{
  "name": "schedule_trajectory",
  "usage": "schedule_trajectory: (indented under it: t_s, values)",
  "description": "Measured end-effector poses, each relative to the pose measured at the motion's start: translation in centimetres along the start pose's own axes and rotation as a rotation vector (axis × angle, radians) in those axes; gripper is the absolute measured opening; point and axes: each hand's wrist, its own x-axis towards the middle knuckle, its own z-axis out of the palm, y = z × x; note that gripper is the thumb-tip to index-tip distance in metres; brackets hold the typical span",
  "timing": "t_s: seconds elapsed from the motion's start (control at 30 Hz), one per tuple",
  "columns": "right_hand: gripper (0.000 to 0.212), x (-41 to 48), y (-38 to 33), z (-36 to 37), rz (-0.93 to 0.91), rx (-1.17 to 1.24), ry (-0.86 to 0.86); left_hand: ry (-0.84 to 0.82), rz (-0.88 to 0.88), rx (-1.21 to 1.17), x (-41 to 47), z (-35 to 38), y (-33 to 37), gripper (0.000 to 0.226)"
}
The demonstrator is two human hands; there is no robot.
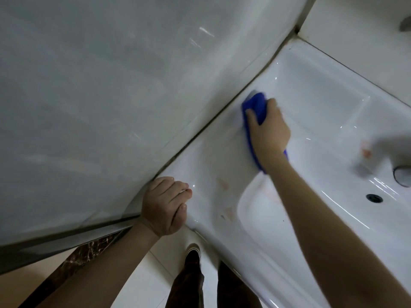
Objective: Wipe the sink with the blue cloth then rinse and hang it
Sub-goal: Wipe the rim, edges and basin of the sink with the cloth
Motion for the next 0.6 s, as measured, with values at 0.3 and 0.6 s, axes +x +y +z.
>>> schedule_trajectory:
  t_s: [0.3, 0.6]
  values:
    - [0.039, -2.7, -0.4, 0.4, -0.163, 0.079, -0.072, -0.006, -0.015, 0.000, 0.3, -0.2, 0.2, 0.056]
    - [0.032, -12.0, -2.9, 0.7, -0.336, 0.095, -0.203, -0.073, -0.042, -0.008, -0.1, -0.4, 0.0, 0.046]
